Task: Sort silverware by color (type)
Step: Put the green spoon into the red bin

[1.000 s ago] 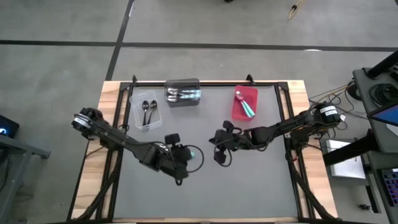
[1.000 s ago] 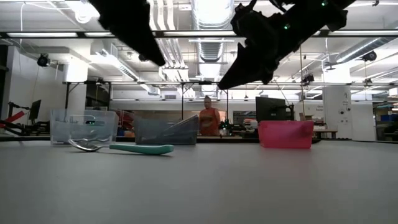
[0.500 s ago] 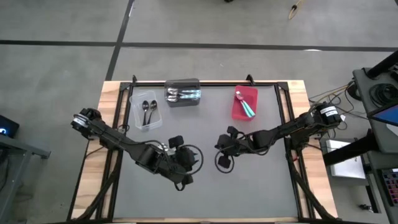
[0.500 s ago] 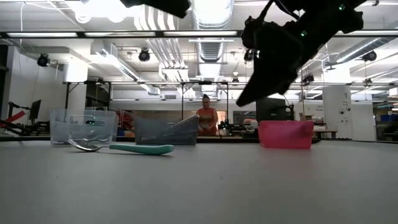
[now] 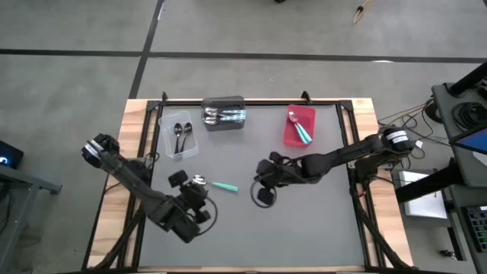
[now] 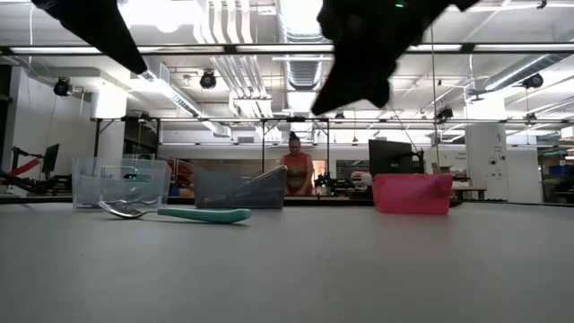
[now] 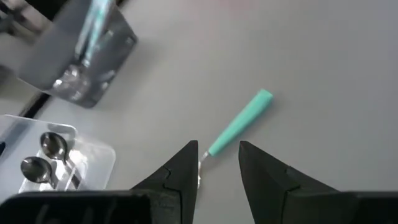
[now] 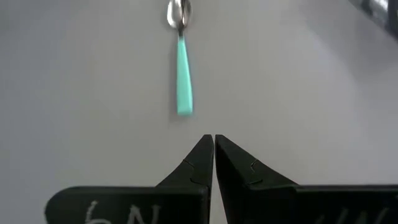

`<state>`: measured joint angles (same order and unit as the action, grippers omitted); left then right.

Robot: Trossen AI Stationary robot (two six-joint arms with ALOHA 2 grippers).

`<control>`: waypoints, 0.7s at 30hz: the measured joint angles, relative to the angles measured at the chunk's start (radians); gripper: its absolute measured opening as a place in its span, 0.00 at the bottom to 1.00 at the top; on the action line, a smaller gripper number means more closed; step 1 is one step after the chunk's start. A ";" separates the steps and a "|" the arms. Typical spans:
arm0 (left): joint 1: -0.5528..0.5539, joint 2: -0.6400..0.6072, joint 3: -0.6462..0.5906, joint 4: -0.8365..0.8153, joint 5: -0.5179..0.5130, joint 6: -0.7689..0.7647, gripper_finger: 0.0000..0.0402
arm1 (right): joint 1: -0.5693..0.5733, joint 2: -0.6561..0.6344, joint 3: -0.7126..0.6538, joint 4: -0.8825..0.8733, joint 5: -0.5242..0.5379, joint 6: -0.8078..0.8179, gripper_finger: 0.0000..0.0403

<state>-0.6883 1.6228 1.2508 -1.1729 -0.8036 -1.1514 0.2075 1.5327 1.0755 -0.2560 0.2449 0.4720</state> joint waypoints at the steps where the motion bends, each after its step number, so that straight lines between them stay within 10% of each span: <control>1: -0.012 -0.007 -0.014 0.000 -0.026 -0.023 0.24 | -0.006 0.020 0.027 -0.001 0.000 -0.024 0.02; 21: -0.048 -0.302 -0.227 -0.033 -0.691 -0.011 0.24 | -0.065 0.476 0.537 0.000 -0.002 -0.315 0.02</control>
<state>-0.7364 1.3206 1.0235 -1.2057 -1.4944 -1.1619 0.1421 2.0089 1.6121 -0.2560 0.2433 0.1574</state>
